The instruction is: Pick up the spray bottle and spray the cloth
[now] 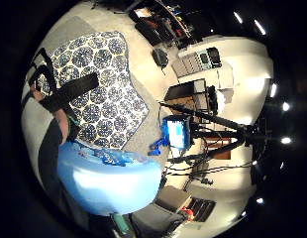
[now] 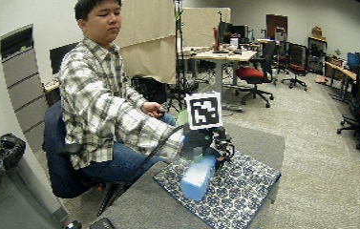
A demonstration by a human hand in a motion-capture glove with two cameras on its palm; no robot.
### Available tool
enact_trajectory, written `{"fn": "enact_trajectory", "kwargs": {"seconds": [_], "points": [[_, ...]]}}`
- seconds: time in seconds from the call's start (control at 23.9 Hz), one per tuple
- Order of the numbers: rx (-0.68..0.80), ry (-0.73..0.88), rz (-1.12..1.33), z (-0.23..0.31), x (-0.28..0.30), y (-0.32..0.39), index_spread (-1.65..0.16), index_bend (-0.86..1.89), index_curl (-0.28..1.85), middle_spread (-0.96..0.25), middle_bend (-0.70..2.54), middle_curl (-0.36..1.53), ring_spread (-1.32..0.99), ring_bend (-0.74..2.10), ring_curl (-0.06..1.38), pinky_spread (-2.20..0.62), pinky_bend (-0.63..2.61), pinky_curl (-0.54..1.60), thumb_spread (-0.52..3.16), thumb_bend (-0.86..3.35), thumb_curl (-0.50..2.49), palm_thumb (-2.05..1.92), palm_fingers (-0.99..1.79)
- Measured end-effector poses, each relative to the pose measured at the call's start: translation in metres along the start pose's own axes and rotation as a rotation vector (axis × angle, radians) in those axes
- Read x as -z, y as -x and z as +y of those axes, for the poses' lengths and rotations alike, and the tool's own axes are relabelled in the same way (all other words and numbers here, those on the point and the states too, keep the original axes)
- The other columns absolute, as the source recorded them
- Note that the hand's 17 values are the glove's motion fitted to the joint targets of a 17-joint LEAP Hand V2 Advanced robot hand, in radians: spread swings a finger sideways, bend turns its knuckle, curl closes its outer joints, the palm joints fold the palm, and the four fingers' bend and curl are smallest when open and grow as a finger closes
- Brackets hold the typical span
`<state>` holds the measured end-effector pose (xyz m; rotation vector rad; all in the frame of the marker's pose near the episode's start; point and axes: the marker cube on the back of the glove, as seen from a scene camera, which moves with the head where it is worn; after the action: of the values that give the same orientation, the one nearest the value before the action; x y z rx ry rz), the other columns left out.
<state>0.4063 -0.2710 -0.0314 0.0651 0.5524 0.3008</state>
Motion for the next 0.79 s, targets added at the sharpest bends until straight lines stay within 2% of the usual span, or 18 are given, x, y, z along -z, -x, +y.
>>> {"fn": "enact_trajectory", "kwargs": {"seconds": [0.46, 0.79], "points": [[0.029, 0.010, 0.022, 0.002, -0.003, 0.008, -0.29, 0.27, 0.63, -0.14, 0.60, 0.56, -0.20, 0.63, 0.48, -0.14, 0.42, 0.38, 0.08, -0.03, 0.81, 1.12, 1.30], [-0.145, -0.127, -0.375, -0.002, 0.022, 0.004, -0.29, 0.27, 0.64, -0.14, 0.60, 0.56, -0.20, 0.63, 0.48, -0.15, 0.41, 0.38, 0.08, -0.03, 0.81, 1.12, 1.30]]}}
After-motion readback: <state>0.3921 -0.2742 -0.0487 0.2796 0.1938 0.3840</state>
